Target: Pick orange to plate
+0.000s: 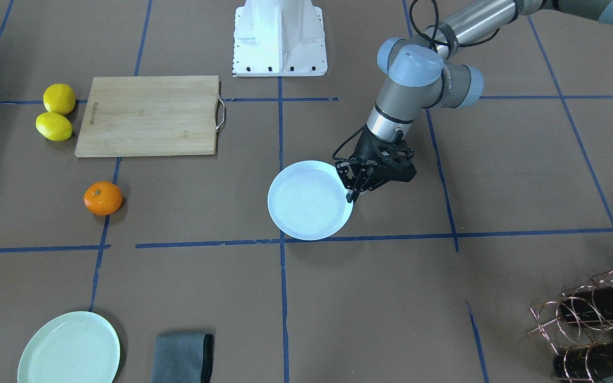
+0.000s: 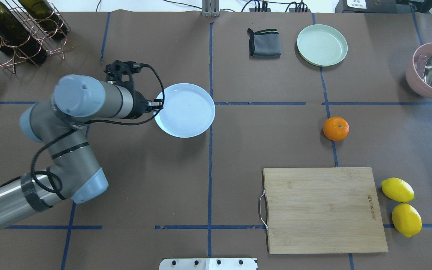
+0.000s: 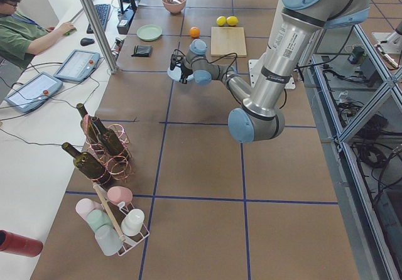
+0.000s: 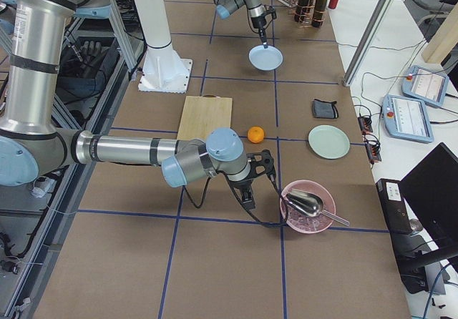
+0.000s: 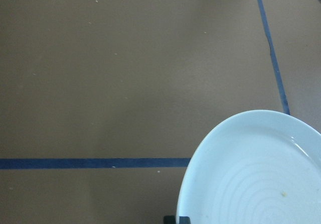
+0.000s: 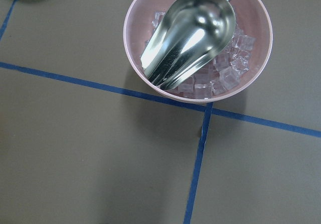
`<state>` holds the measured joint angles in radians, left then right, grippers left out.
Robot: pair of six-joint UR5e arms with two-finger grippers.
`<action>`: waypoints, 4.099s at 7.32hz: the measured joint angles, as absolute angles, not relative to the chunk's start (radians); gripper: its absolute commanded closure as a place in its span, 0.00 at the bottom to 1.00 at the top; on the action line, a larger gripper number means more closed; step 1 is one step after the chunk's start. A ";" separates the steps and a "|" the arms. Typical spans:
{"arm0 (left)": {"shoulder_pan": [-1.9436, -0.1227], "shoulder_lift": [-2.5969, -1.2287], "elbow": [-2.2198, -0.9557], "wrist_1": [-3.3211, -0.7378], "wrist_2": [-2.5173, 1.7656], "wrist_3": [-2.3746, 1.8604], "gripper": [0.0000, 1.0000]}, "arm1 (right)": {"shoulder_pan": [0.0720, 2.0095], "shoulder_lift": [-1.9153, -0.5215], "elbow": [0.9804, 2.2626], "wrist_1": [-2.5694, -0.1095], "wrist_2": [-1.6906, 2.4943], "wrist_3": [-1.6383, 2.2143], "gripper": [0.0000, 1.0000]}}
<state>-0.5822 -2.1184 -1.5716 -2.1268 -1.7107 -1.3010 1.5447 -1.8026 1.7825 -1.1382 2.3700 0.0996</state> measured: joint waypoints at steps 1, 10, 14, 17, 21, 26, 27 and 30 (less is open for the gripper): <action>-0.555 -2.156 -1.531 -2.127 -1.697 -1.328 1.00 | 1.545 -1.802 1.783 -1.138 2.370 0.100 0.00; -0.634 -2.064 -1.812 -1.921 -1.800 -1.024 0.00 | 1.545 -1.803 1.781 -1.139 2.370 0.100 0.00; -1.075 -1.742 -1.971 -1.852 -2.142 -0.389 0.00 | 1.545 -1.804 1.779 -1.138 2.368 0.099 0.00; -1.375 -1.609 -1.841 -1.825 -2.359 0.102 0.00 | 1.545 -1.804 1.776 -1.139 2.369 0.098 0.00; -1.655 -1.569 -1.696 -1.573 -2.375 0.548 0.00 | 1.545 -1.805 1.769 -1.138 2.369 0.097 0.00; -1.717 -1.443 -1.647 -1.563 -2.377 0.544 0.00 | 1.545 -1.804 1.767 -1.138 2.369 0.099 0.00; -1.716 -1.443 -1.651 -1.564 -2.376 0.478 0.00 | 1.545 -1.804 1.766 -1.138 2.368 0.099 0.00; -1.714 -1.446 -1.671 -1.565 -2.376 0.358 0.00 | 1.545 -1.804 1.768 -1.135 2.370 0.097 0.00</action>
